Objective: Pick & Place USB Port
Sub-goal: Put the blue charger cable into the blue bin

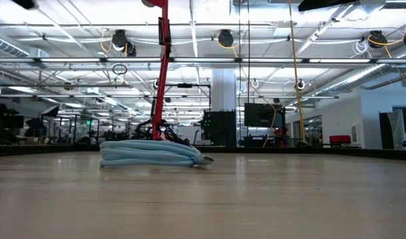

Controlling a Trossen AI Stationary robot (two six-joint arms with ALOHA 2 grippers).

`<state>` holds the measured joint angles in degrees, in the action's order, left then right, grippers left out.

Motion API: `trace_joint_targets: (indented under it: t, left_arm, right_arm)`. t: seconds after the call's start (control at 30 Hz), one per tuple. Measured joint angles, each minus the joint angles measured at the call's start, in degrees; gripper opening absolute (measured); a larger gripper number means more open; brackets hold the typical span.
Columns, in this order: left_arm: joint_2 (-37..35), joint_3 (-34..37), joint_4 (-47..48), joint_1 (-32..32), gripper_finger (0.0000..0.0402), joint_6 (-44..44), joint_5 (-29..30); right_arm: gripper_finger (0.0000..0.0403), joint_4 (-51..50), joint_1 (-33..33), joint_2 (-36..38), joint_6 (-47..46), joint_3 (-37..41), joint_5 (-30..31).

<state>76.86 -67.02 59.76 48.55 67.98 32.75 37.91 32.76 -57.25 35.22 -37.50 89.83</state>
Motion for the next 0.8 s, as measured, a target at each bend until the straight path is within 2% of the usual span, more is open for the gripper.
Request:
trace_joint_targets:
  t: [0.17, 0.3, 0.43, 0.5, 0.6, 0.7, 0.8]
  left_arm:
    - [0.3, 0.0, 0.0, -9.2, 0.0118, -9.8, -0.3]
    - [1.2, 0.0, -0.8, -17.4, 0.0118, -18.7, -4.3]
    - [3.1, 0.0, -6.2, -25.2, 0.0118, -31.6, -8.9]
    - [4.5, 0.0, -10.4, -28.6, 0.0118, -38.4, -11.9]
    - [8.0, 0.0, -14.8, -32.6, 0.0118, -46.7, -19.4]
    - [12.8, 0.0, -17.0, -35.1, 0.0118, -51.5, -27.4]
    - [18.7, 0.0, -16.6, -36.0, 0.0118, -54.9, -31.3]
  right_arm:
    - [0.0196, 3.8, 3.1, 0.1, 1.4, 0.0, 0.1]
    - [0.0196, 8.0, 6.5, 0.2, 4.2, 0.0, 0.1]
    - [0.0196, 9.8, 8.4, 0.2, 5.9, 0.0, 0.1]
    - [0.0196, 9.9, 8.8, 0.2, 6.0, 0.0, 0.1]
    - [0.0196, 9.9, 9.0, 0.2, 6.0, 0.0, 0.1]
    - [0.0196, 9.9, 9.0, 0.2, 6.1, 0.0, 0.1]
    - [0.0196, 9.8, 9.0, 0.2, 6.2, 0.0, 0.1]
